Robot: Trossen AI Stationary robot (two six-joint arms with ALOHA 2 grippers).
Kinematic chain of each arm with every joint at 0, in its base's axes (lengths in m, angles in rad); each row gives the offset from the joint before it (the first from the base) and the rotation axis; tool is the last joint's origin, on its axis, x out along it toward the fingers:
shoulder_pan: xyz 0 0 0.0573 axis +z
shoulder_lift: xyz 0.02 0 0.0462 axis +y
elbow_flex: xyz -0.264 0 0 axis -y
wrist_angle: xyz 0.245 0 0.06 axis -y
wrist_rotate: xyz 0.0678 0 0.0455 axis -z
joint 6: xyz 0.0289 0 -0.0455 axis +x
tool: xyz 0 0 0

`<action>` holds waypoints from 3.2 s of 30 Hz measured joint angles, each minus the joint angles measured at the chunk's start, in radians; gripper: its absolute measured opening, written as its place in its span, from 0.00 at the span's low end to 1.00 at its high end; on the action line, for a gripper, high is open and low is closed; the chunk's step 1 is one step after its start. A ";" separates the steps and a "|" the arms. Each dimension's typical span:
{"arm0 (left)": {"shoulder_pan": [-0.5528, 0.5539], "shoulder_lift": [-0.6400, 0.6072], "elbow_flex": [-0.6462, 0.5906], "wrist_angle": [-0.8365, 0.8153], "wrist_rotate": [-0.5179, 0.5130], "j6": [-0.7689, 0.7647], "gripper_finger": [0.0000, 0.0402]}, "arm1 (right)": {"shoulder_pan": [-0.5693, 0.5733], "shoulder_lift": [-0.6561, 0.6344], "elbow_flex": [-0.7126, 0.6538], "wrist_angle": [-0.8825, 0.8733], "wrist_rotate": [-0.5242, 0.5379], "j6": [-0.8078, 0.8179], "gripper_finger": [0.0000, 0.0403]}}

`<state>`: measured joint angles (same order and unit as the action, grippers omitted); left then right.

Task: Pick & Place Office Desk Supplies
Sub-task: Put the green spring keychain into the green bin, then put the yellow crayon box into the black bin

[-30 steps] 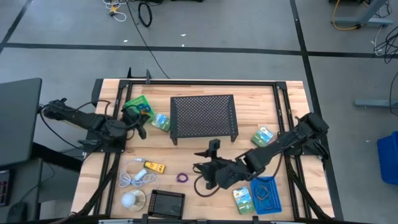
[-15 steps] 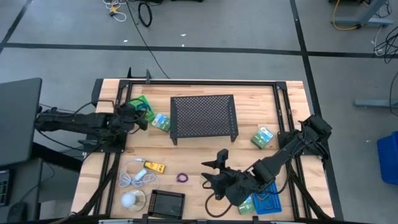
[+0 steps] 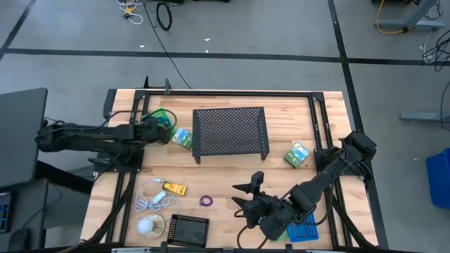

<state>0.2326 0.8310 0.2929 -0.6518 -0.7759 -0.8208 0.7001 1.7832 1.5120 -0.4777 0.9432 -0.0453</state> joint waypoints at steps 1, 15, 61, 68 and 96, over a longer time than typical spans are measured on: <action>-0.001 0.003 0.000 0.020 0.009 0.020 0.08 | 0.002 0.000 0.000 -0.004 0.007 0.001 0.51; -0.002 -0.007 0.000 0.077 -0.018 0.108 0.53 | -0.020 0.000 0.000 -0.096 0.048 0.113 0.51; -0.279 -0.174 0.076 0.750 0.620 0.818 0.65 | 0.002 0.005 -0.160 -0.274 -0.950 1.080 0.17; -0.279 -0.174 0.076 0.749 0.620 0.840 0.65 | 0.028 0.017 -0.159 -0.283 -1.016 1.161 0.01; -0.279 -0.174 0.075 0.745 0.620 0.851 0.65 | 0.038 0.194 -0.157 -0.314 -1.153 1.142 0.00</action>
<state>-0.0462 0.6571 0.3683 0.0933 -0.1563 0.0303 0.7380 1.9770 1.3545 -0.7918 -0.2100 1.0967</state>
